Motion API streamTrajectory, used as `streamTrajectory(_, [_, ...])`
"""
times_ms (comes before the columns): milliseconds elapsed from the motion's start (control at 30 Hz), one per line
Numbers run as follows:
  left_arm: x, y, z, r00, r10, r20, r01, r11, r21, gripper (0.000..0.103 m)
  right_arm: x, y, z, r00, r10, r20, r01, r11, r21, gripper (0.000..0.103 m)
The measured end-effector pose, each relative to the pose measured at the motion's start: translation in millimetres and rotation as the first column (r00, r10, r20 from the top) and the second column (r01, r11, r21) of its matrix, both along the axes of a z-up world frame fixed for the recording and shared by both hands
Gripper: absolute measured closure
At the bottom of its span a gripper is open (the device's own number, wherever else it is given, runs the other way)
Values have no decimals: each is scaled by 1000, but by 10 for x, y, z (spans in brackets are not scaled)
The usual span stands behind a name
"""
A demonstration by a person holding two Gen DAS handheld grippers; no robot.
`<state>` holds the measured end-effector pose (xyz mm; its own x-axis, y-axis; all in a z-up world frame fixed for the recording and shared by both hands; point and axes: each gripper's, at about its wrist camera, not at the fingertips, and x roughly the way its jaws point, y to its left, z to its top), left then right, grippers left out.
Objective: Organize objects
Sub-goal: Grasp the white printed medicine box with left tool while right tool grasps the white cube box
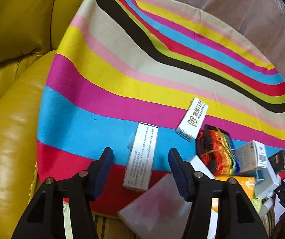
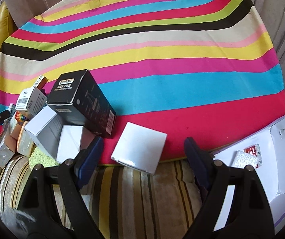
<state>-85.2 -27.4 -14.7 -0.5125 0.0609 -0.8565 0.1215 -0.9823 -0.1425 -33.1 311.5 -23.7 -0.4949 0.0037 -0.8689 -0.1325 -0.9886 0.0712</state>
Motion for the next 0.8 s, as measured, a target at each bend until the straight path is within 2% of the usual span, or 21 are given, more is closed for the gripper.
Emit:
streamTrajectory(133, [-81, 4, -79, 1000, -4, 28, 4, 1000, 7, 72, -33, -18, -42, 1000, 9, 15, -9, 1000, 5, 35])
streamTrajectory(200, [-86, 2, -115, 1000, -4, 31, 4, 1000, 11, 74, -39, -9, -81, 1000, 9, 27, -9, 1000, -6, 43])
streamTrajectory(267, [-75, -14, -116, 1000, 0, 21, 0, 1000, 13, 77, -36, 13, -114, 999, 4, 34, -3, 1000, -20, 57])
streamTrajectory(433, [17, -83, -12, 998, 42, -50, -42, 999, 13, 78, 30, 54, -71, 1000, -1, -4, 0, 999, -51, 57])
streamTrajectory(633, [401, -30, 366, 972, 82, -221, -88, 996, -18, 78, 210, 161, 65, 996, -20, -91, 10, 994, -112, 57])
streamTrajectory(800, [694, 124, 541, 956, 61, -286, -60, 998, 14, 78, 361, 234, 133, 994, -27, -109, 10, 988, -151, 57])
